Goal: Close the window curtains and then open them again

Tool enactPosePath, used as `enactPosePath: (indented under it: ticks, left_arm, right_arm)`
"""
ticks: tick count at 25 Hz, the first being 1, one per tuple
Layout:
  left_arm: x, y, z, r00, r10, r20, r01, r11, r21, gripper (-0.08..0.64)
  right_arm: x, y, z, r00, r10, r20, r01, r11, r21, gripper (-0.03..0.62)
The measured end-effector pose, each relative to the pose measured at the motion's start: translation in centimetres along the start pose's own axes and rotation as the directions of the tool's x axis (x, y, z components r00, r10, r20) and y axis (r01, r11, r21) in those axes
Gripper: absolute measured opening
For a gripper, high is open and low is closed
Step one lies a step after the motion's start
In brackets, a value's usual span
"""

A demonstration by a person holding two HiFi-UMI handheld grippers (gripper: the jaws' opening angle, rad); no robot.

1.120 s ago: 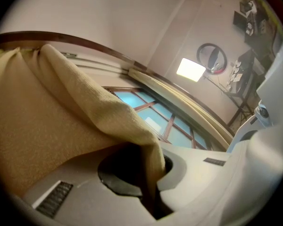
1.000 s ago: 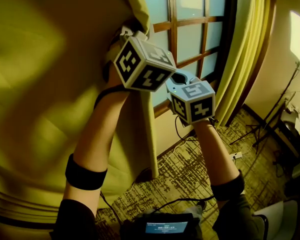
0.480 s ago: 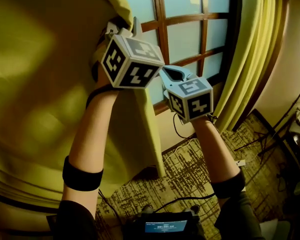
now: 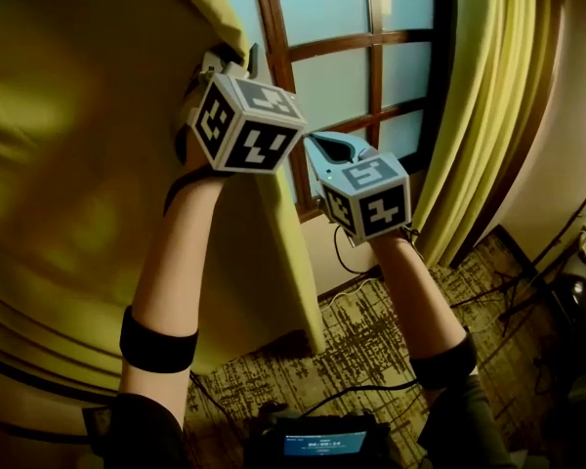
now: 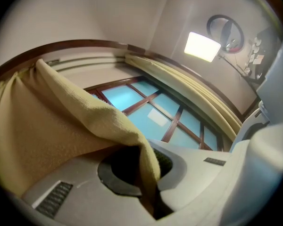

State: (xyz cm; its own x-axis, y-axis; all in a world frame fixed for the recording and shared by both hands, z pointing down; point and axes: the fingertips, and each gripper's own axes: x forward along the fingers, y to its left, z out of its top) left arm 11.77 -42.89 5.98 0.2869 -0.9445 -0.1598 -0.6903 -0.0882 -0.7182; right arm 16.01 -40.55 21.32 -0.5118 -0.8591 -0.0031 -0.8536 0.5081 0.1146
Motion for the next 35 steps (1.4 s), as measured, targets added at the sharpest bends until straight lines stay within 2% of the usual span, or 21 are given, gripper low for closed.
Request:
enactPosePath:
  ticks: [10,15,21,27,35]
  left_arm:
    - [2.3,-7.9,6.3,0.999,-0.047,0.011,0.047,0.999,0.001,0.012]
    - [5.2,-11.4,9.4,0.995,-0.093,0.037,0.092,0.995,0.025,0.012]
    - [6.7,-12.8,13.0,0.987,-0.091,0.134,0.093,0.996,-0.002,0.011]
    - [8.1,-12.9,13.0,0.982,-0.085,0.168,0.086,0.996,0.000,0.012]
    - [8.0,-11.2,9.1,0.988,-0.050,0.146,0.054,0.998,-0.019,0.012]
  right_arm:
    - [-4.8,-5.6,-2.2,1.000,0.012,-0.011,-0.012,1.000,-0.001,0.014]
    - [-6.2,-9.6,-3.7,0.999,-0.041,-0.017,0.042,0.999,0.029,0.014]
    - [-7.6,-13.1,-5.4,0.993,-0.107,-0.058,0.108,0.994,0.025,0.014]
    - [-6.6,-15.3,-5.6,0.989,-0.138,-0.059,0.140,0.990,0.024,0.014]
    - [-4.0,-13.6,-6.4,0.993,-0.107,-0.058,0.108,0.994,0.019,0.014]
